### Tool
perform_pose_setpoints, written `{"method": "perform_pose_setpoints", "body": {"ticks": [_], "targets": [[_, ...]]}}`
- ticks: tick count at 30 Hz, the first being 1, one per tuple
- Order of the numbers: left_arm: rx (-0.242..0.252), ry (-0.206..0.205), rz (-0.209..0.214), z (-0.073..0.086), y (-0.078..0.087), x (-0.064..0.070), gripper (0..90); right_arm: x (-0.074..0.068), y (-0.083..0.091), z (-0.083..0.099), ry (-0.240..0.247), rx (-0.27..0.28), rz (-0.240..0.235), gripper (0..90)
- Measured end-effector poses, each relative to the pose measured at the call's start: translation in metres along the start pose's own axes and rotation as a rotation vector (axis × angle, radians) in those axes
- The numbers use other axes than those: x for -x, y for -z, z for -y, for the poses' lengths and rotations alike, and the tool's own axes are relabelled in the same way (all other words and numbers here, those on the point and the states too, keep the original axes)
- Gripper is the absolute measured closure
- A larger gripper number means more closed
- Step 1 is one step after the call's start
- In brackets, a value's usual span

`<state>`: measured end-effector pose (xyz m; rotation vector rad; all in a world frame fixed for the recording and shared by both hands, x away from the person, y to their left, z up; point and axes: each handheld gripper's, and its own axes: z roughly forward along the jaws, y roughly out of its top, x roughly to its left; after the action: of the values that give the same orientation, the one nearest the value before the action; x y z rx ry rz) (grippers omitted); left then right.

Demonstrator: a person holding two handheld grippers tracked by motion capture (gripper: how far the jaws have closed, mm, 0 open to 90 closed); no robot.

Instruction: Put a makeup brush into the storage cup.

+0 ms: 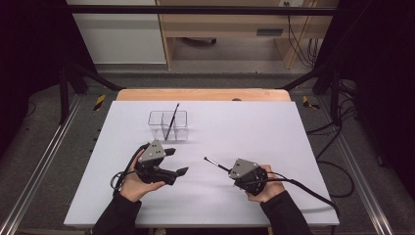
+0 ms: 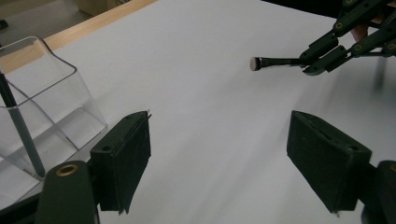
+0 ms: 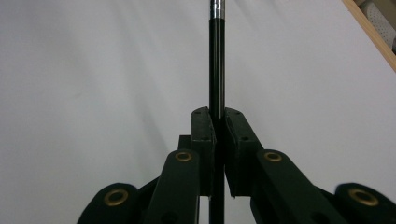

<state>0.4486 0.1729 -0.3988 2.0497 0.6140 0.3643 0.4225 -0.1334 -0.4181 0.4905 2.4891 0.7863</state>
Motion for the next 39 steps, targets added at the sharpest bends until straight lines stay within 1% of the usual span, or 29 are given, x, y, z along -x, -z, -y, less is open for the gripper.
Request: {"method": "perform_pose_setpoints", "body": {"ticks": [2,5,7,9,11,12,13,15,18,20,23,25,27,30,34,36,39], "targets": [[0.007,0.011,-0.008,0.002,-0.001,0.001,21.0,-0.001,-0.001,0.002,-0.013,0.012,0.000,83.8],[0.027,0.036,-0.016,0.004,-0.001,0.002,21.0,0.000,-0.003,0.005,-0.048,0.038,-0.007,83.8],[0.044,0.049,-0.037,0.006,-0.002,0.003,20.9,0.001,-0.003,0.007,-0.067,0.052,-0.010,83.8],[0.057,0.071,-0.050,0.007,-0.002,0.003,20.8,0.002,-0.002,0.008,-0.079,0.058,-0.003,83.8],[0.070,0.093,-0.070,0.008,-0.002,0.003,20.7,0.004,0.000,0.008,-0.112,0.085,-0.004,83.8],[0.079,0.109,-0.066,0.009,-0.003,0.003,20.4,0.004,0.001,0.009,-0.122,0.092,-0.003,83.9],[0.089,0.120,-0.072,0.009,-0.003,0.003,20.2,0.004,0.001,0.009,-0.133,0.096,0.001,83.8],[0.097,0.120,-0.087,0.010,-0.004,0.004,20.2,0.005,0.001,0.009,-0.145,0.103,0.011,83.8],[0.113,0.145,-0.100,0.011,-0.006,0.005,20.2,0.006,-0.001,0.010,-0.174,0.121,0.013,83.9],[0.115,0.157,-0.111,0.012,-0.008,0.005,20.1,0.006,-0.003,0.010,-0.190,0.123,0.013,83.8],[0.119,0.168,-0.117,0.013,-0.011,0.008,20.0,0.004,-0.008,0.010,-0.208,0.118,0.011,83.8],[0.125,0.176,-0.106,0.014,-0.012,0.009,20.0,0.003,-0.010,0.010,-0.217,0.117,0.010,83.8],[0.130,0.175,-0.109,0.014,-0.014,0.012,19.9,0.003,-0.012,0.010,-0.230,0.123,0.007,83.8],[0.140,0.185,-0.110,0.014,-0.016,0.014,19.2,0.003,-0.012,0.009,-0.254,0.140,-0.001,83.8],[0.159,0.207,-0.089,0.014,-0.019,0.017,19.2,0.003,-0.012,0.009,-0.279,0.166,-0.007,83.8],[0.168,0.205,-0.094,0.013,-0.021,0.019,19.2,0.002,-0.012,0.008,-0.292,0.179,-0.008,83.8],[0.179,0.211,-0.083,0.011,-0.023,0.021,19.2,0.002,-0.011,0.007,-0.308,0.206,-0.007,83.8]]}}
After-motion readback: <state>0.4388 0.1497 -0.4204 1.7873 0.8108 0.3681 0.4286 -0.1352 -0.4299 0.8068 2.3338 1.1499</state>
